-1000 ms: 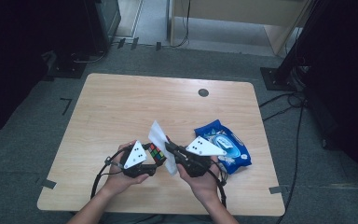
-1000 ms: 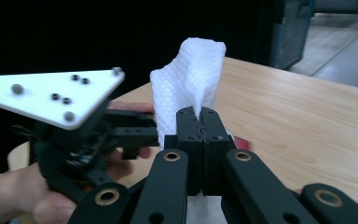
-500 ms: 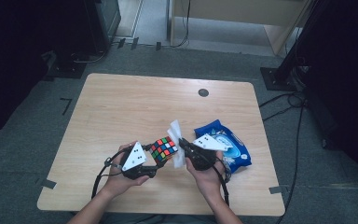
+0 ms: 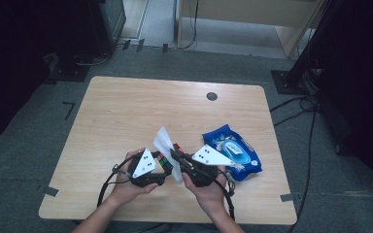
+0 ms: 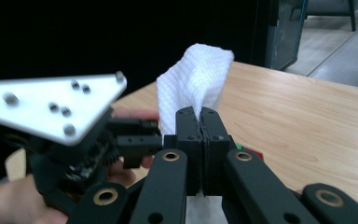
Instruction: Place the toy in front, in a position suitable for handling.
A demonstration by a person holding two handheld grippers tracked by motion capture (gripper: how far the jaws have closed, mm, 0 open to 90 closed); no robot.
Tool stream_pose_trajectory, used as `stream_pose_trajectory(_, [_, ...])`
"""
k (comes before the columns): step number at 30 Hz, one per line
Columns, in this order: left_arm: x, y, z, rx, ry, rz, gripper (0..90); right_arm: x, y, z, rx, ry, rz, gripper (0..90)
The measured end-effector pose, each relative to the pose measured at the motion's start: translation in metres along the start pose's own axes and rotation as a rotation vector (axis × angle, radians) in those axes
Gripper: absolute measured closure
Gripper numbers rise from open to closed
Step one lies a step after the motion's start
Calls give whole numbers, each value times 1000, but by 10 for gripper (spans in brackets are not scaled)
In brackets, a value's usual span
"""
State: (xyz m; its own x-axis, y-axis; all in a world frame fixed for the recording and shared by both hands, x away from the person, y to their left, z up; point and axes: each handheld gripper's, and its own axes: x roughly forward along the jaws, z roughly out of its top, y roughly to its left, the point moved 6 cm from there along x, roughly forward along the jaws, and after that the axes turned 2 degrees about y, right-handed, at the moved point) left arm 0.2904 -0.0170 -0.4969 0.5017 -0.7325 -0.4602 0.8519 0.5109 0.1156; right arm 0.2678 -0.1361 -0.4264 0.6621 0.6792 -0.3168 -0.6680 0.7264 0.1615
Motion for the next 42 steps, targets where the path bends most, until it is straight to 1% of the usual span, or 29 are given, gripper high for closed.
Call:
stream_pose_trajectory(1, [-1, 0, 1, 3, -4, -4, 348, 2, -2, -3, 0, 7, -10, 896])
stream_pose_trajectory(2, [-2, -1, 2, 0, -10, -10, 348, 4, -4, -6, 12, 11, -13, 896])
stream_pose_trajectory(4, [-3, 0, 3, 2, -18, -4, 348, 6, -11, -10, 31, 6, -28, 897])
stream_pose_trajectory(6, [-4, 0, 3, -8, -23, -14, 348, 6, -19, -13, 15, 6, -64, 897])
stream_pose_trajectory(7, [-4, 0, 3, -10, -24, -15, 347, 6, -22, -15, 15, 6, -77, 897])
stream_pose_trajectory(8, [-4, 1, 4, -14, -25, -18, 347, 7, -26, -17, 23, 15, -86, 897])
stream_pose_trajectory(10, [-6, 2, 4, -18, -28, -18, 347, 10, -35, -24, 3, 41, -132, 897])
stream_pose_trajectory(12, [-7, 3, 5, -20, -40, -19, 347, 14, -48, -34, -3, 77, -177, 897])
stream_pose_trajectory(14, [-9, 5, 7, -31, -54, -26, 347, 17, -62, -44, 49, 111, -190, 898])
stream_pose_trajectory(15, [-10, 6, 7, -35, -58, -25, 347, 19, -68, -48, 59, 126, -202, 897])
stream_pose_trajectory(17, [-11, 9, 7, -47, -61, -25, 347, 20, -79, -55, 59, 155, -241, 897])
stream_pose_trajectory(19, [-12, 12, 6, -62, -63, -25, 347, 19, -89, -60, 74, 174, -259, 896])
stream_pose_trajectory(20, [-12, 13, 5, -70, -65, -23, 347, 19, -93, -61, 83, 182, -270, 896])
stream_pose_trajectory(22, [-13, 16, 5, -80, -68, -21, 347, 16, -99, -62, 94, 180, -282, 887])
stream_pose_trajectory(23, [-14, 16, 5, -79, -69, -18, 347, 15, -101, -62, 101, 177, -279, 864])
stream_pose_trajectory(24, [-14, 17, 5, -79, -70, -12, 347, 14, -101, -61, 111, 176, -270, 814])
stream_pose_trajectory(26, [-14, 18, 5, -80, -71, -6, 347, 12, -100, -56, 135, 151, -244, 687])
stream_pose_trajectory(28, [-14, 19, 4, -81, -69, 5, 347, 9, -95, -48, 171, 128, -214, 573])
stream_pose_trajectory(30, [-13, 19, 3, -75, -60, 15, 347, 6, -86, -39, 220, 98, -172, 476])
stream_pose_trajectory(32, [-12, 19, 3, -77, -59, 23, 347, 5, -73, -29, 269, 80, -112, 366])
stream_pose_trajectory(35, [-10, 18, 2, -76, -53, 34, 347, 6, -52, -18, 343, 86, -11, 249])
stream_pose_trajectory(37, [-8, 16, 2, -74, -53, 41, 347, 10, -40, -16, 375, 107, 33, 202])
stream_pose_trajectory(38, [-8, 15, 2, -70, -53, 42, 347, 13, -35, -17, 392, 122, 44, 185])
stream_pose_trajectory(41, [-7, 11, 4, -64, -60, 41, 347, 22, -30, -23, 430, 163, 38, 186])
stream_pose_trajectory(42, [-7, 10, 5, -64, -63, 38, 347, 25, -29, -25, 441, 172, 47, 199])
